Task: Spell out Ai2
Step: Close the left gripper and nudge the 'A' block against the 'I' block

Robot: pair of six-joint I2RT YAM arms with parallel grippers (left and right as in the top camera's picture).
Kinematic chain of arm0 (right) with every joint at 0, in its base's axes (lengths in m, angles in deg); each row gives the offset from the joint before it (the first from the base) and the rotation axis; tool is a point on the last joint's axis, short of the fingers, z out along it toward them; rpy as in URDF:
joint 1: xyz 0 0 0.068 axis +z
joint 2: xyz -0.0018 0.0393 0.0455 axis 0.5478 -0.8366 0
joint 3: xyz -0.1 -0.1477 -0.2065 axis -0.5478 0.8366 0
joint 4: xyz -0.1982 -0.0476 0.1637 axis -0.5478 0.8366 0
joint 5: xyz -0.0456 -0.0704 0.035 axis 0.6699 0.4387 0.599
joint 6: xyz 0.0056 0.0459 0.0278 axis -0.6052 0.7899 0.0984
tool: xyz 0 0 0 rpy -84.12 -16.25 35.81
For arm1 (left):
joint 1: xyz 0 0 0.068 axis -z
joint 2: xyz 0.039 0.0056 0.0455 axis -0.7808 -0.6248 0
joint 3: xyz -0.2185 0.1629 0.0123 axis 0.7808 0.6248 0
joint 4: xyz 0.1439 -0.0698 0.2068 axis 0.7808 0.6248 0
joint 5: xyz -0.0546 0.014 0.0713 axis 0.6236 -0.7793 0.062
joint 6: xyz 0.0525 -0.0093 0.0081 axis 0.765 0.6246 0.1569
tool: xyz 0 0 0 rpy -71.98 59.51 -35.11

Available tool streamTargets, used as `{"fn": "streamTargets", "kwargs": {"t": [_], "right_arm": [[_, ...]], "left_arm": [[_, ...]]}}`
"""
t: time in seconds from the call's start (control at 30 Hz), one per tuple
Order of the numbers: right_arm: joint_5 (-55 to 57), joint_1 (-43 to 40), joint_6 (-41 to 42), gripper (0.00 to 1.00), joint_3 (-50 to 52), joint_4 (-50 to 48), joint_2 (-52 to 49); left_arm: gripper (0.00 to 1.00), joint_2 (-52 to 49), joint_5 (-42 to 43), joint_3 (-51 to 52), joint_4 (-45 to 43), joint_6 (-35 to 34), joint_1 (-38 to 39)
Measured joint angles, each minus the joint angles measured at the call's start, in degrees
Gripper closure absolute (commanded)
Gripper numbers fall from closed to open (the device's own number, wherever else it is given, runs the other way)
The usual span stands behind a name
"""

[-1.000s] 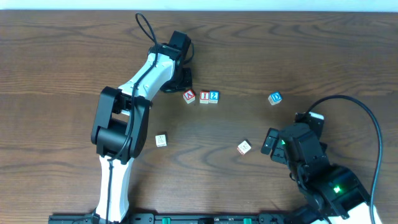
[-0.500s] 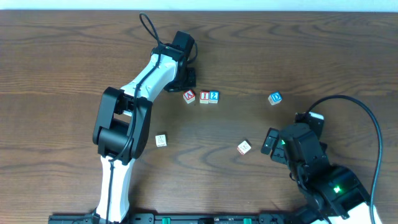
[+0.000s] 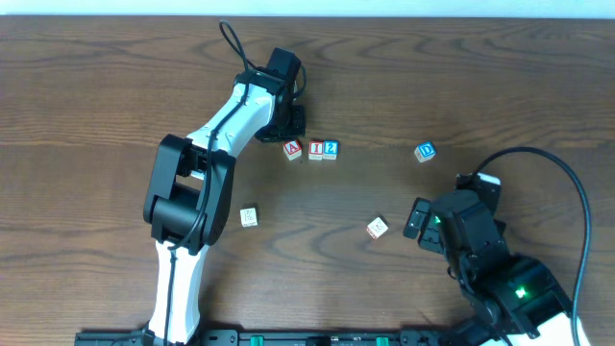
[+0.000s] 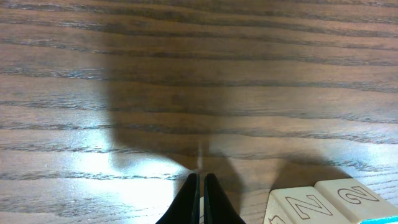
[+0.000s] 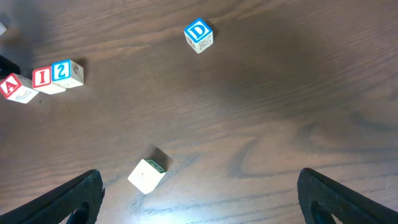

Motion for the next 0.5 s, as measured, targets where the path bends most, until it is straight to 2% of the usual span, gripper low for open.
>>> {"fn": "streamTargets", "kwargs": {"t": [0.5], "right_arm": [[0.00,0.00,0.00,0.01,0.00,0.00,0.00]], "left_arm": [[0.95,0.00,1.38,0.00,0.02,1.62,0.00]]}}
